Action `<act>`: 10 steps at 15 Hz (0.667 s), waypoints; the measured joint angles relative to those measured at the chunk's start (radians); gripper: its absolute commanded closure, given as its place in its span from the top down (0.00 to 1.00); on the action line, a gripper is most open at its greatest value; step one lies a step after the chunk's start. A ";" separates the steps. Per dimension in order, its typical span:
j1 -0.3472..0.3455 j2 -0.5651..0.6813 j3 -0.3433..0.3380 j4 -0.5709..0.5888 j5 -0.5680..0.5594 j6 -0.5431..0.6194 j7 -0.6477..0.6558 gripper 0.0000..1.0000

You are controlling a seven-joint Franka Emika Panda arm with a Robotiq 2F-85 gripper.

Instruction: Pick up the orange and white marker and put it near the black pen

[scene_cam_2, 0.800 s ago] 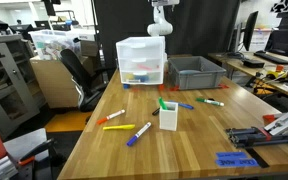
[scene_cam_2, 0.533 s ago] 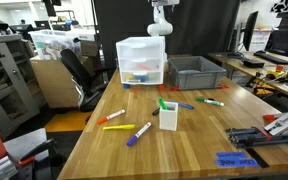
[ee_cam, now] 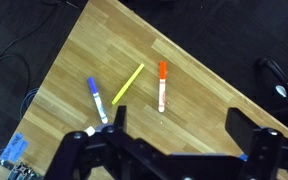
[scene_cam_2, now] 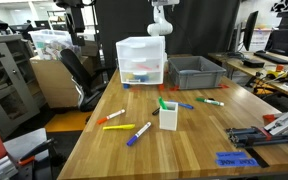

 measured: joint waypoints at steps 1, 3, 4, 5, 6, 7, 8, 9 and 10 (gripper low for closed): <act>0.000 0.025 -0.004 -0.016 0.002 0.034 0.009 1.00; 0.000 0.072 -0.006 -0.042 -0.005 0.075 0.064 1.00; 0.000 0.095 -0.005 -0.054 -0.017 0.092 0.102 1.00; 0.000 0.116 -0.004 -0.061 -0.027 0.109 0.128 1.00; 0.000 0.127 -0.003 -0.061 -0.031 0.116 0.141 1.00; 0.000 0.128 -0.002 -0.060 -0.031 0.117 0.145 1.00; 0.000 0.124 -0.002 -0.060 -0.031 0.117 0.147 1.00; 0.000 0.121 -0.002 -0.060 -0.031 0.117 0.147 1.00; 0.000 0.121 -0.002 -0.060 -0.031 0.117 0.147 1.00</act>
